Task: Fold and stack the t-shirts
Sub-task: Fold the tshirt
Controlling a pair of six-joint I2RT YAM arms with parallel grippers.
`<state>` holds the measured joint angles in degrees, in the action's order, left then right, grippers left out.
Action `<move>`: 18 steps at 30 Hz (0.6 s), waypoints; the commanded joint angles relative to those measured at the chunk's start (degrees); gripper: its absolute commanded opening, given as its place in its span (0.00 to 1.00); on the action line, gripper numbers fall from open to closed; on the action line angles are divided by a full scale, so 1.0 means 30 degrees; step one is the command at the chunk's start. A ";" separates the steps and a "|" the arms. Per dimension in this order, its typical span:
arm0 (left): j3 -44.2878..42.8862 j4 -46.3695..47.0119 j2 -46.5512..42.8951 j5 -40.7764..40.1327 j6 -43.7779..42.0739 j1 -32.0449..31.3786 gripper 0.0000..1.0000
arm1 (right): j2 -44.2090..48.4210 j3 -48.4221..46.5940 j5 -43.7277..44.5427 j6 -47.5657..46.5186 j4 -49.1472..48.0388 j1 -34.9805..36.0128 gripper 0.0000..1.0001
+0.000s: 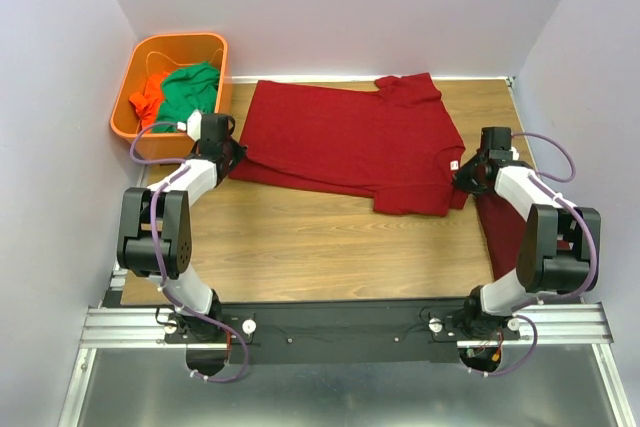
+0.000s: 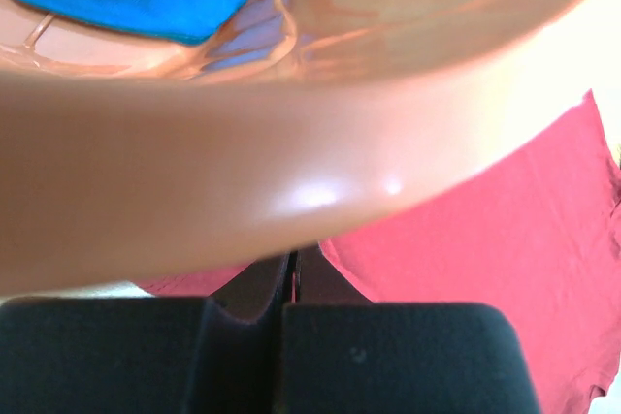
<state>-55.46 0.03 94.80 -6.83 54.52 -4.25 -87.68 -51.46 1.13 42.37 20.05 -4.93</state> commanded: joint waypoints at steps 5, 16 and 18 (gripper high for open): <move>-0.0585 0.0018 0.0273 -0.0038 0.0048 -0.0077 0.00 | -0.0246 -0.0365 -0.0258 -0.0295 -0.0620 -0.0525 0.01; -0.1375 0.0399 0.1386 0.0430 -0.0156 -0.0077 0.00 | -0.0802 -0.0599 -0.0873 -0.0266 -0.1059 -0.0701 0.01; -0.1638 0.0719 0.1736 0.0809 -0.0419 -0.0077 0.00 | -0.1007 -0.0745 -0.0932 -0.0237 -0.1089 -0.0701 0.01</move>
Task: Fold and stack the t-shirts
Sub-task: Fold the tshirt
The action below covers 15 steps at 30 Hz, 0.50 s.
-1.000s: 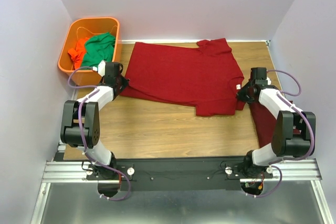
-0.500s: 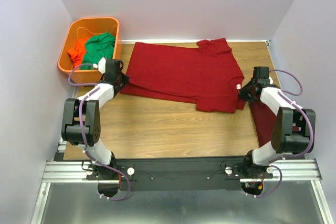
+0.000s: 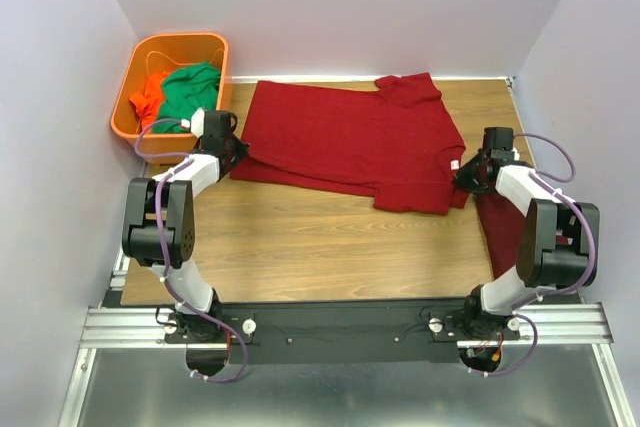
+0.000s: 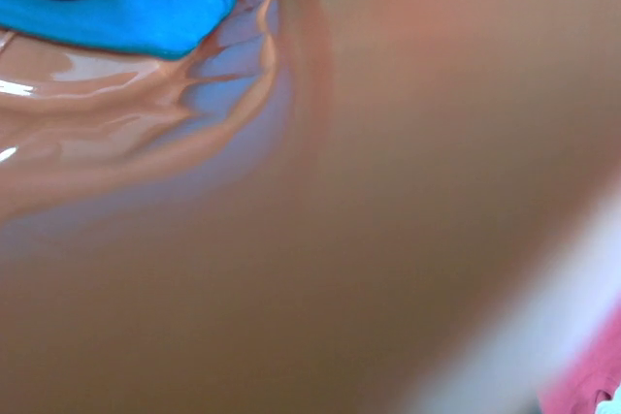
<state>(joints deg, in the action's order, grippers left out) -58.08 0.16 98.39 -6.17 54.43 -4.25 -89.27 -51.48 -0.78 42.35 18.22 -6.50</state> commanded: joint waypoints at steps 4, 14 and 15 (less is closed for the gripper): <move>-0.1029 0.1318 0.0923 0.1176 -0.0800 -0.0048 0.08 | -0.0622 -0.0681 -0.0386 -0.0200 -0.0535 -0.0206 0.04; -0.0180 0.3899 -0.0188 0.3492 -0.1708 -0.0106 0.42 | 0.0225 -0.0564 -0.1439 -0.0580 -0.0594 -0.0235 0.84; -0.0092 0.4016 -0.0305 0.3581 -0.1767 -0.0106 0.42 | 0.0604 -0.0476 -0.1586 -0.0668 -0.0565 -0.0235 0.84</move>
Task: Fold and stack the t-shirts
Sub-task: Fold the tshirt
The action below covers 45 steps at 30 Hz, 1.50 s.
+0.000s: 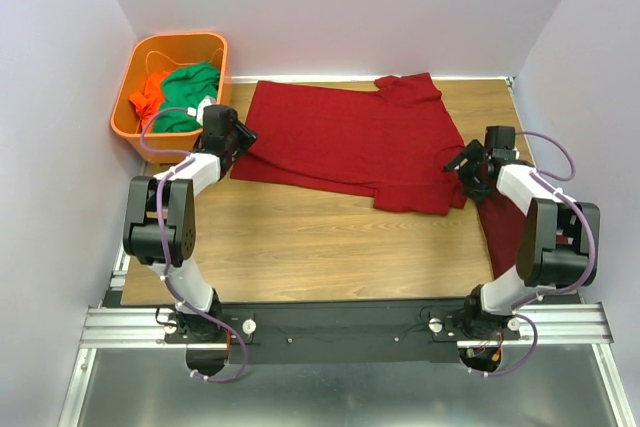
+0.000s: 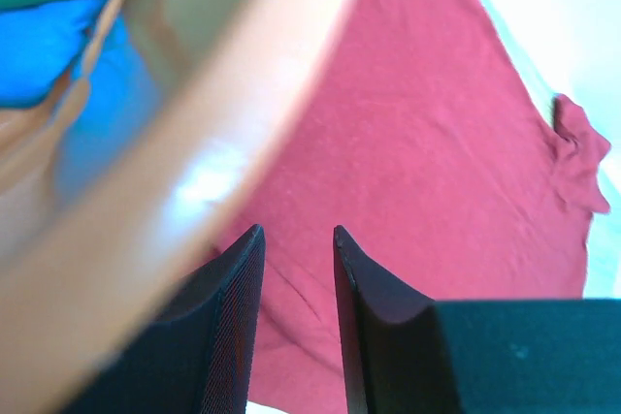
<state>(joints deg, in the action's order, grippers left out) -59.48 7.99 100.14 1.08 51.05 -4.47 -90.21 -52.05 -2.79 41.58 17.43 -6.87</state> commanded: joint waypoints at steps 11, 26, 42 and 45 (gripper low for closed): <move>0.2891 0.0447 -0.4401 -0.2227 -0.0669 -0.1758 0.40 | 0.6192 0.3812 -0.2177 -0.0736 -0.0244 0.1235 0.84; 0.6556 -0.1491 -0.7395 -0.6220 0.0826 -0.2612 0.38 | 0.6635 0.7038 -0.0566 0.2076 -0.1210 0.5367 0.63; 0.5180 -0.0729 -0.3236 -0.6045 0.0387 -0.2143 0.37 | 0.4496 0.4552 -0.0009 0.1814 -0.2266 0.5367 0.01; 0.4916 -0.0729 -0.2882 -0.6015 0.0387 -0.2085 0.37 | 0.4175 0.3789 0.0167 0.1638 -0.1857 0.5368 0.01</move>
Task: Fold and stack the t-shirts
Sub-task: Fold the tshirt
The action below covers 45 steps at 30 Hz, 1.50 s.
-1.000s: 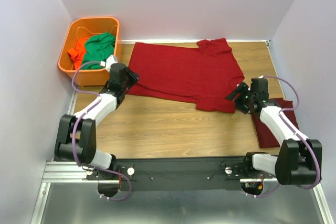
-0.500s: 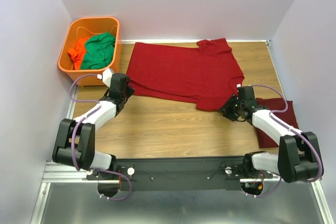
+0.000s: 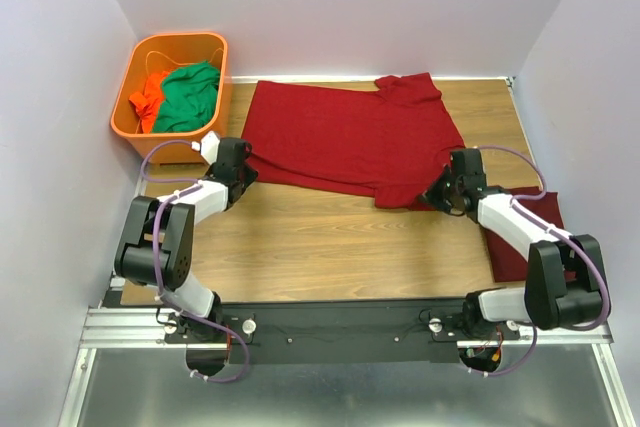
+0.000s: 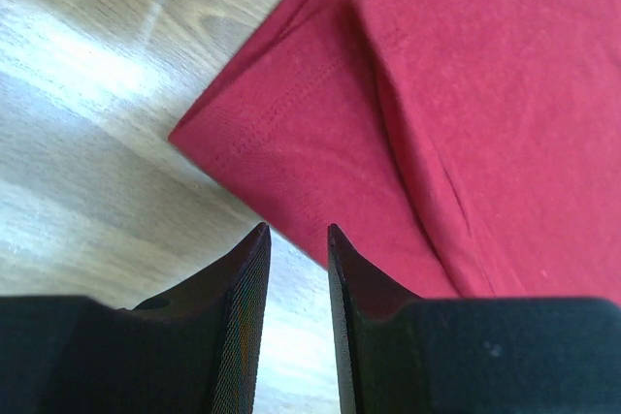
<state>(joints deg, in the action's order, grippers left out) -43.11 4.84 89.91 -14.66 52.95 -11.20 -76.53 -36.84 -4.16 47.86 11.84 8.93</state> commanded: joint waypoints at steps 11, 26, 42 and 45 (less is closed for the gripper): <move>-0.1273 0.0437 0.1114 0.0021 -0.0687 0.0306 0.35 | -0.4514 -0.5207 0.1182 -0.1653 0.0478 0.0071 0.01; -0.0455 0.2747 0.0178 0.3209 -0.2468 0.0423 0.35 | -0.2796 -0.6385 0.1967 -0.3794 0.1648 -0.0047 0.44; -0.0392 0.4685 -0.0002 0.5734 -0.5256 -0.9414 0.46 | 0.3773 -0.0730 0.2296 -0.3032 0.3203 -0.0603 0.52; -0.1447 0.4773 0.1433 0.5735 -0.5550 -1.1204 0.47 | 0.3685 -0.0611 0.2530 -0.3149 0.3203 -0.0632 0.52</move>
<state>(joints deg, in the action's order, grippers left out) -43.94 17.65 89.69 1.02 39.24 -40.01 -66.32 -39.40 3.11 38.13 20.64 7.42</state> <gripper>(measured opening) 0.466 0.521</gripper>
